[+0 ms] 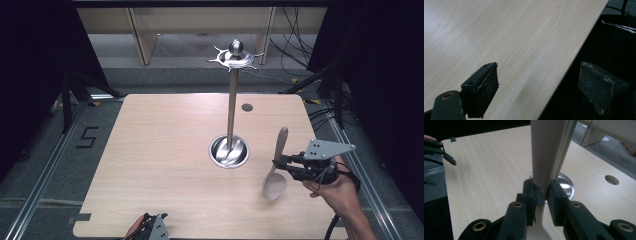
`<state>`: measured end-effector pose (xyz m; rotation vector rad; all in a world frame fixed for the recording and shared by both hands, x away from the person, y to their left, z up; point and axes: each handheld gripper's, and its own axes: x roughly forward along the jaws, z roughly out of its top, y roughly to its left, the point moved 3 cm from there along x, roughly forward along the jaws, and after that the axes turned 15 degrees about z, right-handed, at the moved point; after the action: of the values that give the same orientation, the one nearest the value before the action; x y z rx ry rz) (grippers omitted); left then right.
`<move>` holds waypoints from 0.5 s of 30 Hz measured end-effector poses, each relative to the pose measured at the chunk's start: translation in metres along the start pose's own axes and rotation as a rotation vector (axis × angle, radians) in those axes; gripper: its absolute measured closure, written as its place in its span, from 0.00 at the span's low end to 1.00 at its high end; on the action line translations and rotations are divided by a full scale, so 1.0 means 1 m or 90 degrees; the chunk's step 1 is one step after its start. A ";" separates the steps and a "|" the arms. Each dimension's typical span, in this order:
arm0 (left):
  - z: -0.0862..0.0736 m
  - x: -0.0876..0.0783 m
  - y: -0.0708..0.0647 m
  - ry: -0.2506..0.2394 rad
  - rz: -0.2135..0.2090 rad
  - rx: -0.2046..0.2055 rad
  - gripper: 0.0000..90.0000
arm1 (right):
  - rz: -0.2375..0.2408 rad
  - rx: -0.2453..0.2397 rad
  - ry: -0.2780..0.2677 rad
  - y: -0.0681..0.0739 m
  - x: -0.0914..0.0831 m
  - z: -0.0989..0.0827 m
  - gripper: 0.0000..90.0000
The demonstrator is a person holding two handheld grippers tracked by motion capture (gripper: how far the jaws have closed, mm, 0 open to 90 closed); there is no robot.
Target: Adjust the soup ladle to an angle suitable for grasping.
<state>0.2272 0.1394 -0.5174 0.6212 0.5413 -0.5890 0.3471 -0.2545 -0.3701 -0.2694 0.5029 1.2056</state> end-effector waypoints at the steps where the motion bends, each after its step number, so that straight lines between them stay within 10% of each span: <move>1: 0.000 0.000 0.001 0.005 0.002 0.008 0.17 | -0.005 -0.005 -0.004 -0.001 0.001 0.003 0.86; 15: 0.000 -0.001 0.000 0.001 -0.004 0.004 0.17 | -0.022 -0.024 0.006 -0.021 -0.002 0.041 0.86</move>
<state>0.2267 0.1389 -0.5170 0.6254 0.5431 -0.5958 0.3760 -0.2448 -0.3356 -0.3140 0.4824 1.1818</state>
